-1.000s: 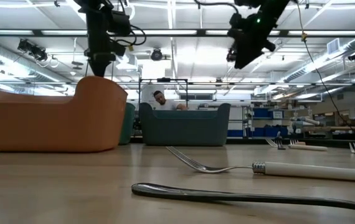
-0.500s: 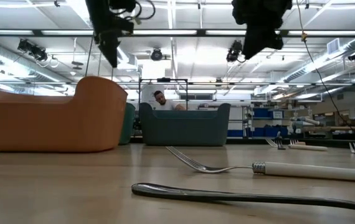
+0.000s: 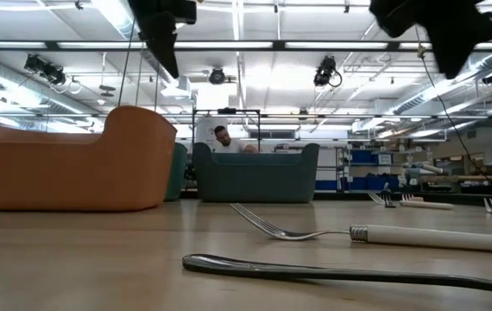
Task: Sort silverware by color (type)
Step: Put the orange fork into the orange bin
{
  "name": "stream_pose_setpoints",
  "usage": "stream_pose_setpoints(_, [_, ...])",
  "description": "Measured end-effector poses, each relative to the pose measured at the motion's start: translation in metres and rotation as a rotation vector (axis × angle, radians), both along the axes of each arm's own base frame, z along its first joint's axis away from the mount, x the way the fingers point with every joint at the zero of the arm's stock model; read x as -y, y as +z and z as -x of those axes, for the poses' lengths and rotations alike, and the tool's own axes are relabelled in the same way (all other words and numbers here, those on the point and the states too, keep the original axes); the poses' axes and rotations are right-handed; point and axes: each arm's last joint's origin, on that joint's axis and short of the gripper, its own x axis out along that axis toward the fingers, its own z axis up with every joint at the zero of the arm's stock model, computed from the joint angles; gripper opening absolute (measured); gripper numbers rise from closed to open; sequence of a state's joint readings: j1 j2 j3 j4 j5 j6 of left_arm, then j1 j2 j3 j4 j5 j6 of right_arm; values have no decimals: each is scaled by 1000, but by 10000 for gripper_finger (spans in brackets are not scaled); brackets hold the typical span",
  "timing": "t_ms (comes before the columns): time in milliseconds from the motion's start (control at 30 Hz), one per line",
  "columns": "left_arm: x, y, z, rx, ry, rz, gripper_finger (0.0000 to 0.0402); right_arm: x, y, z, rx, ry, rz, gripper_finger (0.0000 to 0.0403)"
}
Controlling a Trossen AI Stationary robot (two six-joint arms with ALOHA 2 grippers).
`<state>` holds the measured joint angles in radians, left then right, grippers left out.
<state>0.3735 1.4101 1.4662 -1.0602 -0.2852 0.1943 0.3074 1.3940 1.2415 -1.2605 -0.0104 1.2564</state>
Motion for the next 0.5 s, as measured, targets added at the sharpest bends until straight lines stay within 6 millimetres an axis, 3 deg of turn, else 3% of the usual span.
stream_pose_setpoints(300, [4,1,-4,7,-47,-22,87,-73,-25,13,-105,423,9,100])
stream_pose_setpoints(500, [3,3,-6,36,-47,-34,87,-116,-47,25,-190,635,-74,100])
